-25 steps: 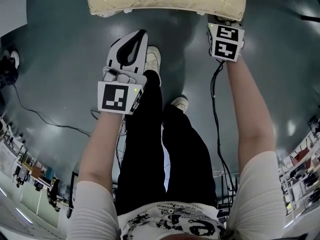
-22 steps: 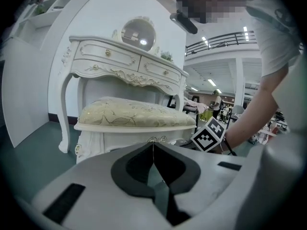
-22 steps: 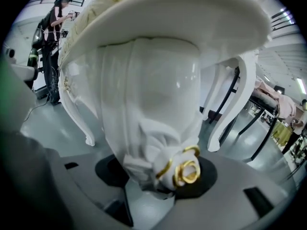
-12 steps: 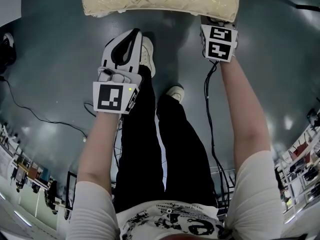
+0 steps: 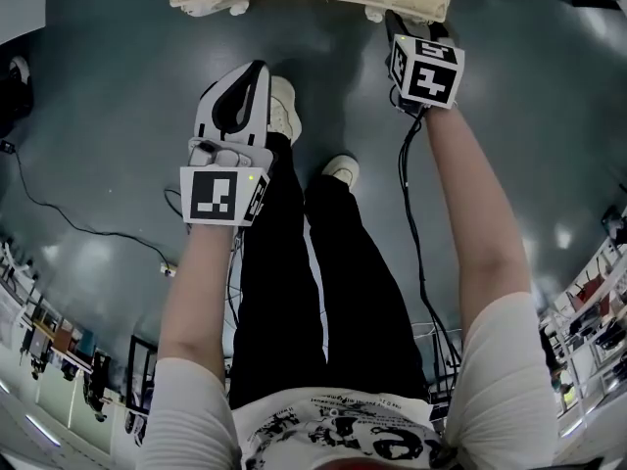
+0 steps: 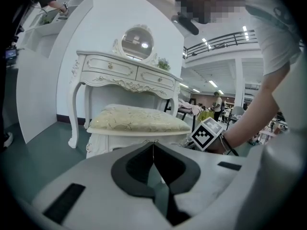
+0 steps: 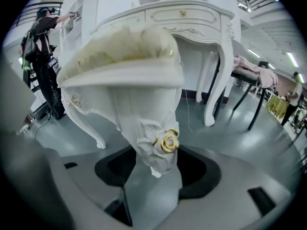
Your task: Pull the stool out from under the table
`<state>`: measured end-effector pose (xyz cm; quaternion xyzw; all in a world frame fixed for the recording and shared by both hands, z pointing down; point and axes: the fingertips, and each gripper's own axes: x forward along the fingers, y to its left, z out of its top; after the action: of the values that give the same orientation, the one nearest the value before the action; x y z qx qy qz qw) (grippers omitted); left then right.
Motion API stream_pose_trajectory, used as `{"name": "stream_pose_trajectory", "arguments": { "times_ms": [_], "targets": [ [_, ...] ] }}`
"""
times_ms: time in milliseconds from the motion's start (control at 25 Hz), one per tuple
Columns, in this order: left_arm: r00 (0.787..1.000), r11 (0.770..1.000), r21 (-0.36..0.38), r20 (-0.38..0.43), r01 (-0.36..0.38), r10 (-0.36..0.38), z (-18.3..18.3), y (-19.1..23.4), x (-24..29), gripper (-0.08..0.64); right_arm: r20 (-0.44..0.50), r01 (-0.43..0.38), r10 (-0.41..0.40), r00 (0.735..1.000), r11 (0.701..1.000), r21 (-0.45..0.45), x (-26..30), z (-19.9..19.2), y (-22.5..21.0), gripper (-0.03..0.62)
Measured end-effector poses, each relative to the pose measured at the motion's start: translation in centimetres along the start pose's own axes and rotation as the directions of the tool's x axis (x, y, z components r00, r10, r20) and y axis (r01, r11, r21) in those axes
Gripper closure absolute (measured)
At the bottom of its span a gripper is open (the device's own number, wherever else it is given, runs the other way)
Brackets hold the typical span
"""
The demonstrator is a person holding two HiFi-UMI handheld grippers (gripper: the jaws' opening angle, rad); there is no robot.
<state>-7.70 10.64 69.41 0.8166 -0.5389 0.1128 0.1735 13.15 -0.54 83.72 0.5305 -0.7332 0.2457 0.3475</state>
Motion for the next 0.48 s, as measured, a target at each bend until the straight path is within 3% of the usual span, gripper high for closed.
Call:
{"name": "stream_pose_trajectory", "arguments": {
  "times_ms": [80,200,280,320,480],
  "targets": [
    [1.000,1.000,-0.014,-0.001,-0.007,0.007,0.8,-0.8,-1.1,0.539,-0.015,0.009,-0.009,1.000,1.000,0.025,-2.2,0.0,0.0,0.331],
    [1.000,1.000,-0.009,-0.009,0.001,-0.001,2.2,-2.2,-2.4,0.540,-0.052,0.041,-0.041,0.998,0.999,-0.016,-5.8,0.0,0.3,0.342],
    [1.000,1.000,-0.010,-0.010,0.007,-0.007,3.4,-2.7,-2.7,0.540,-0.034,0.071,-0.073,0.997,0.996,-0.055,-8.4,1.0,0.5,0.502],
    [1.000,1.000,-0.014,-0.010,0.009,-0.009,4.2,-2.9,-2.7,0.538,-0.010,0.078,-0.079,0.997,0.995,-0.063,-9.6,1.8,0.6,0.537],
    [0.999,0.999,-0.013,-0.029,0.040,-0.041,8.6,-3.3,-2.9,0.540,0.040,0.042,-0.041,0.998,0.999,-0.003,-14.7,5.8,1.7,0.569]
  ]
}}
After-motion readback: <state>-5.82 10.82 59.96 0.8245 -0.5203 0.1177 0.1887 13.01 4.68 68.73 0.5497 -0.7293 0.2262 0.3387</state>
